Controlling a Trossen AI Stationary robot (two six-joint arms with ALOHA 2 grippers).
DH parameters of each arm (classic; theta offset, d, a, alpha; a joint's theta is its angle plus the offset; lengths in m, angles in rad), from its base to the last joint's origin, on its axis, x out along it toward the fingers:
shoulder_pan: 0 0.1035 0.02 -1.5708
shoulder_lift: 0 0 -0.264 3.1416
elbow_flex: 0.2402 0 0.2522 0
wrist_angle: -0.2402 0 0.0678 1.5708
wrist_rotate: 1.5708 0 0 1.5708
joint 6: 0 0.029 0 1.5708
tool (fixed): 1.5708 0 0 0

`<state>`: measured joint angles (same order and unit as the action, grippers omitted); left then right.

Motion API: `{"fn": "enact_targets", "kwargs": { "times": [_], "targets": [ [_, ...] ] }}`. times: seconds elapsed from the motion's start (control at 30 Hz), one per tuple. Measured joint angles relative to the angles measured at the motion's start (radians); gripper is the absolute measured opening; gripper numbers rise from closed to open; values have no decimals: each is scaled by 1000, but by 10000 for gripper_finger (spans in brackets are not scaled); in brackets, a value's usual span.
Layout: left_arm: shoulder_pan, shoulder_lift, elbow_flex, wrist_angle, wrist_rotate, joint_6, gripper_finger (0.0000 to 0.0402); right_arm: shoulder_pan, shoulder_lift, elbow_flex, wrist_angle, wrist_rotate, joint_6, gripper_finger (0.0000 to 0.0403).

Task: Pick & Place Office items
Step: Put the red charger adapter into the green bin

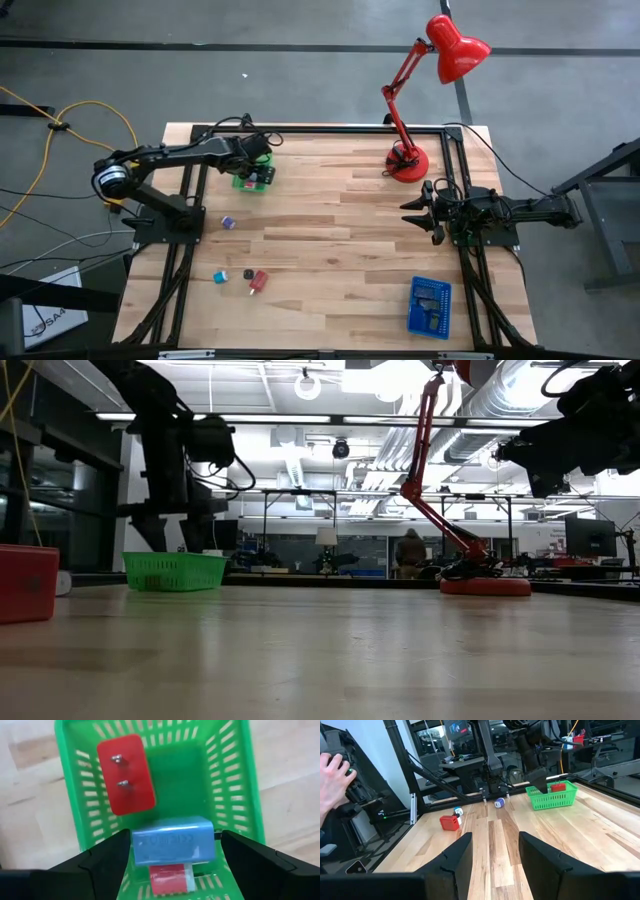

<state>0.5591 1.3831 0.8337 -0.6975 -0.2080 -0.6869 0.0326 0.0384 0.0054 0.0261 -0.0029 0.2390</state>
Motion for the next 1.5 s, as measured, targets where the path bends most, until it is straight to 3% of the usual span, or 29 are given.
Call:
{"fn": "enact_targets", "kwargs": {
  "times": [0.4, 0.73, 0.97, 1.5],
  "targets": [
    [-9, -182, 2, 7, -1, 113, 305, 0, 0, 0, 0, 0, 0, 146],
    [-124, -284, 2, -38, 29, 114, 305, 0, 0, 0, 0, 0, 0, 146],
    [-290, -284, 2, -72, 91, 107, 305, 0, 0, 0, 0, 0, 0, 146],
    [-723, -284, 3, -67, 129, -163, 305, 0, 0, 0, 0, 0, 0, 146]
  ]
}}
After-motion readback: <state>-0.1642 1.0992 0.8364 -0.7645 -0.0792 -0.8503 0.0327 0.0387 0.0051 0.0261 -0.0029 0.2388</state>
